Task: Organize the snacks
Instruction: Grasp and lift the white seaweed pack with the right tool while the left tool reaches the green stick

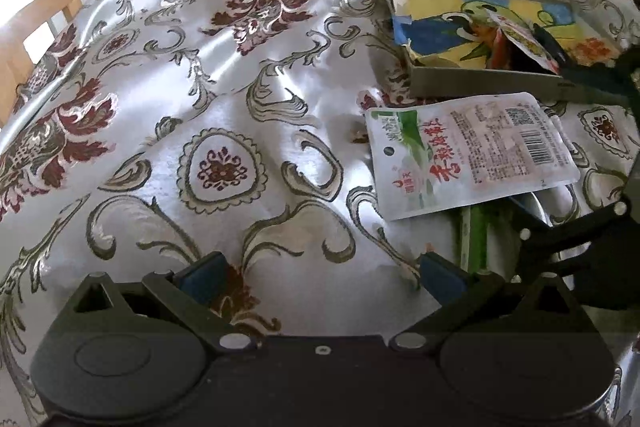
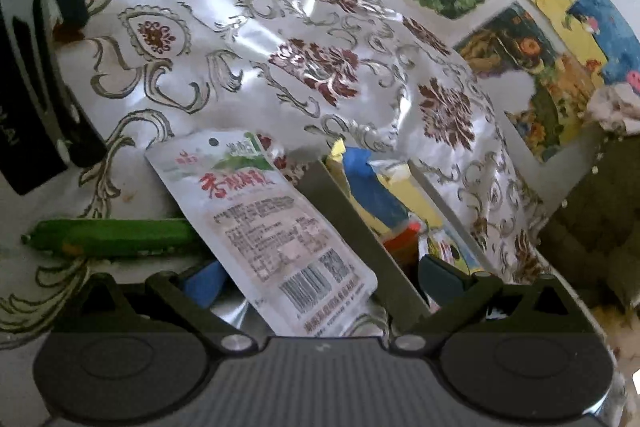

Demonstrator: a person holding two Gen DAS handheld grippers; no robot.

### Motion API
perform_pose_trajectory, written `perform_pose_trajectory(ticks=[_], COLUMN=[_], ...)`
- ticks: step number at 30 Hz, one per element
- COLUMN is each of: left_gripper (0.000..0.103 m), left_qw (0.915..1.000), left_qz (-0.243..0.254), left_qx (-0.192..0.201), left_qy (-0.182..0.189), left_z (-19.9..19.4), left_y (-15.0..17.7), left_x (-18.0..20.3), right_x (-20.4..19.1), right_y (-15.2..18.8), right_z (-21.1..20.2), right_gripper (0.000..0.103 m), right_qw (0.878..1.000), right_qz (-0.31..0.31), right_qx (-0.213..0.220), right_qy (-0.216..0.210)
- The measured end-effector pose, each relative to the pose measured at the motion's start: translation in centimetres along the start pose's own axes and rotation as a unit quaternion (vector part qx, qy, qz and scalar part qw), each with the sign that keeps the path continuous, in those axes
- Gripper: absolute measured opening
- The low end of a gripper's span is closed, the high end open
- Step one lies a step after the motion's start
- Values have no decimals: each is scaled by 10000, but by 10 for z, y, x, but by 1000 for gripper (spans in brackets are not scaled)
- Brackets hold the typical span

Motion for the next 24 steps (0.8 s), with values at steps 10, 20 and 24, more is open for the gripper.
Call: perform_pose_trajectory(ticks=[10,20,24], left_gripper=[102,102,102], left_qw=[9997,9976,9943], left_qz=[196,34,99], left_qx=[117,298,400], left_qy=[126,618,986], left_z=[4,1,0], left_y=[0,-6,-8], left_x=[8,7,13], right_x=[-2,51,79], right_y=[-3,1,16], right_z=[6,-7,-14], right_gripper=[35,13,13], right_qw=[9984,9903,9718], right_qz=[-272,1210,2177], right_qx=[-103,-427,-574], right_qy=[-477,-535,-702])
Point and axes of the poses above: each gripper's, at about its wrist camera, not at the fingertips, and z roughly the way its jaws point, x to its right, y to its underside, the point moved 2 cm from there along z, roughly the way its jaws point, and after that the axes turned 8 degrees about -y, right-handed, at the moved point
